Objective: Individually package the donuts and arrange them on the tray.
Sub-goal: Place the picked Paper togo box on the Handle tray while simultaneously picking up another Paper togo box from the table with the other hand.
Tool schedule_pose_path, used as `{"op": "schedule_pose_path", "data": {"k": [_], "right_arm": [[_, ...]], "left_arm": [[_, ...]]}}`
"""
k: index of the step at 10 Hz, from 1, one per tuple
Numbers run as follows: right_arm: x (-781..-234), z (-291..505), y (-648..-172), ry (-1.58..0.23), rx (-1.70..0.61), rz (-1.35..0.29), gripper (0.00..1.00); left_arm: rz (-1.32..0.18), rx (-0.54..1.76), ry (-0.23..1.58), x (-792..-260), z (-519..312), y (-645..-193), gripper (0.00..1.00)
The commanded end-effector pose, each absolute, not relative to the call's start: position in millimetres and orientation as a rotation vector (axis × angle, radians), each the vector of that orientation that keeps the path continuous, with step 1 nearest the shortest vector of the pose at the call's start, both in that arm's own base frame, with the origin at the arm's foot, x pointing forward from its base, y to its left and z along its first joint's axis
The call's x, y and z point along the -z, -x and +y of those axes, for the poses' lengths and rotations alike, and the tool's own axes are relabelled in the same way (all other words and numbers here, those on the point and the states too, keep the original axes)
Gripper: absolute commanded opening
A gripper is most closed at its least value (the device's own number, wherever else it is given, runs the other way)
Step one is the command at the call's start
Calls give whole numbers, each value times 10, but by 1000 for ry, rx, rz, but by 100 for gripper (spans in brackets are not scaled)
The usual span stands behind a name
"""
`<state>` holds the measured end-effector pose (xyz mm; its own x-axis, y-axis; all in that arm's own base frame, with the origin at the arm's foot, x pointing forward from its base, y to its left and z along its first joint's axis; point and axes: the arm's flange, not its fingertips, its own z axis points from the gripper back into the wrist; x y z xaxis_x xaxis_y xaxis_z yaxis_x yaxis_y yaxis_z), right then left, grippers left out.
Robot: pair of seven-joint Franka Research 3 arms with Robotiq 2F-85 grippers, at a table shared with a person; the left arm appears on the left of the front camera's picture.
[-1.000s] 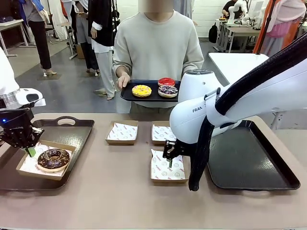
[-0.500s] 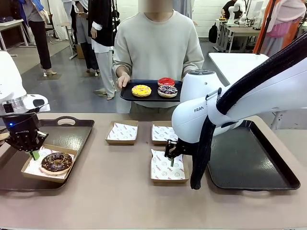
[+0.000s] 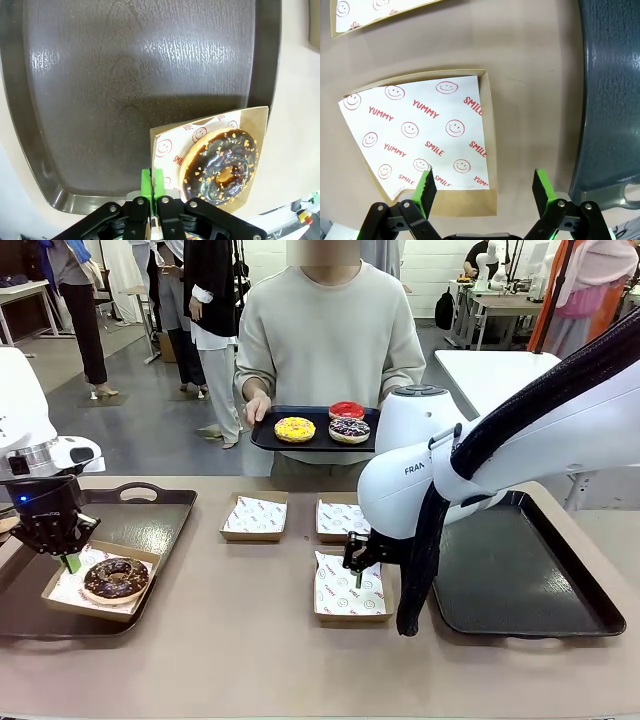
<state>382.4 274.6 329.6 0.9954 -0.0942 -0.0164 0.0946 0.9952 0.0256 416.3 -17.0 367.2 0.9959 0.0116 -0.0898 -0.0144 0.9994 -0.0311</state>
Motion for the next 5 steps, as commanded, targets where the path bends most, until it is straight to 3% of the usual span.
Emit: {"op": "schedule_pose_path", "data": {"k": [1, 2, 3, 4, 5], "right_arm": [[-3248, 2776, -3812, -11, 82, 14, 100], [-3242, 2772, -3810, -7, 78, 19, 100], [-3240, 2773, -3809, -9, 74, 24, 42], [-3238, 2781, -3806, -14, 73, 27, 42], [-3235, 2784, -3802, -18, 74, 29, 0]], "left_arm": [[72, -19, -3, -3649, -142, -4179, 1], [65, -15, -17, -3639, -145, -4177, 1], [68, -26, -27, -3630, -146, -4177, 1], [69, -26, -35, -3618, -147, -4176, 0], [76, -30, -33, -3608, -150, -4173, 0]]}}
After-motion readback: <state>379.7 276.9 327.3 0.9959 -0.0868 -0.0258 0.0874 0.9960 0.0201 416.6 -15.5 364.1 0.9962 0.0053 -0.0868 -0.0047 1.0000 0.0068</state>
